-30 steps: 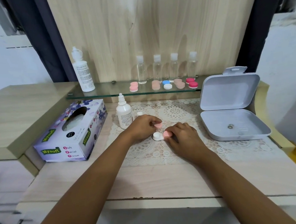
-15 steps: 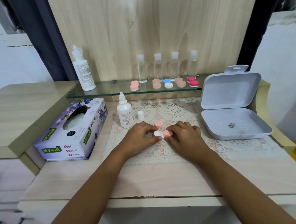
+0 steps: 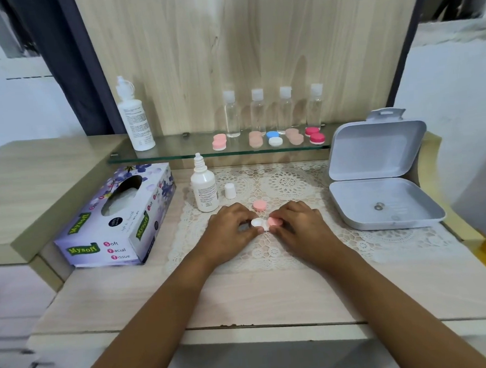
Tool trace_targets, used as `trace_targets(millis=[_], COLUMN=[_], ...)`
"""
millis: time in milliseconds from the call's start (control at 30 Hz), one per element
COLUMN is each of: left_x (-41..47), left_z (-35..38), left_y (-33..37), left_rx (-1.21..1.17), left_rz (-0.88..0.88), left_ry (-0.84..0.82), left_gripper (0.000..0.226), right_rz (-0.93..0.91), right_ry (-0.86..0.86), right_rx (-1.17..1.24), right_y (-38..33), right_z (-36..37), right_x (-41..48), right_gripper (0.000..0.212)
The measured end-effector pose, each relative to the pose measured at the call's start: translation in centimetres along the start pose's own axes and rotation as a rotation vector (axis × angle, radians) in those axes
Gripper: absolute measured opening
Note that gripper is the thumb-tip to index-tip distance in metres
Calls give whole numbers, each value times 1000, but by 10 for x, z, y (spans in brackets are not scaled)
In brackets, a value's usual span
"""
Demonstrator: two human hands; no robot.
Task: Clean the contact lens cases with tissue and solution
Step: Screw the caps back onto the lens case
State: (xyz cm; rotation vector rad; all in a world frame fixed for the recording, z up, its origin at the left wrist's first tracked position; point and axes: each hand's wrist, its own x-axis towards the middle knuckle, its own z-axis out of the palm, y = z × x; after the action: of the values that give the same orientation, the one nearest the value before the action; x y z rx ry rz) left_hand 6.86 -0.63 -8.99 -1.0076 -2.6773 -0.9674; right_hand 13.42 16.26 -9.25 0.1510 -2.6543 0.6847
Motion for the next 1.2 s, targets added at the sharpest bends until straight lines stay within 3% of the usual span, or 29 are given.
trace_targets(millis=[167, 367, 633, 767, 900, 1100, 1200], left_x=[-1, -2, -2, -2, -2, -2, -3], left_z=[1, 2, 2, 2, 2, 2, 2], left_y=[0, 0, 0, 0, 0, 0, 0], left_rx=[3, -6, -13, -18, -21, -9, -12], left_rz=[-3, -2, -4, -1, -5, -5, -7], left_ry=[14, 30, 30, 36, 40, 41, 45], left_gripper=[27, 27, 27, 25, 24, 25, 25], right_rz=[-47, 84, 98, 60, 59, 271, 320], right_ry=[-22, -57, -17, -58, -22, 24, 98], right_rx=[9, 110, 236, 144, 142, 483, 389], right_y=[-2, -7, -5, -5, -4, -7, -4], right_z=[1, -5, -6, -5, -4, -15, -17], right_x=[-3, -1, -2, -1, 0, 8, 15], right_gripper=[32, 56, 46, 46, 27, 12, 9])
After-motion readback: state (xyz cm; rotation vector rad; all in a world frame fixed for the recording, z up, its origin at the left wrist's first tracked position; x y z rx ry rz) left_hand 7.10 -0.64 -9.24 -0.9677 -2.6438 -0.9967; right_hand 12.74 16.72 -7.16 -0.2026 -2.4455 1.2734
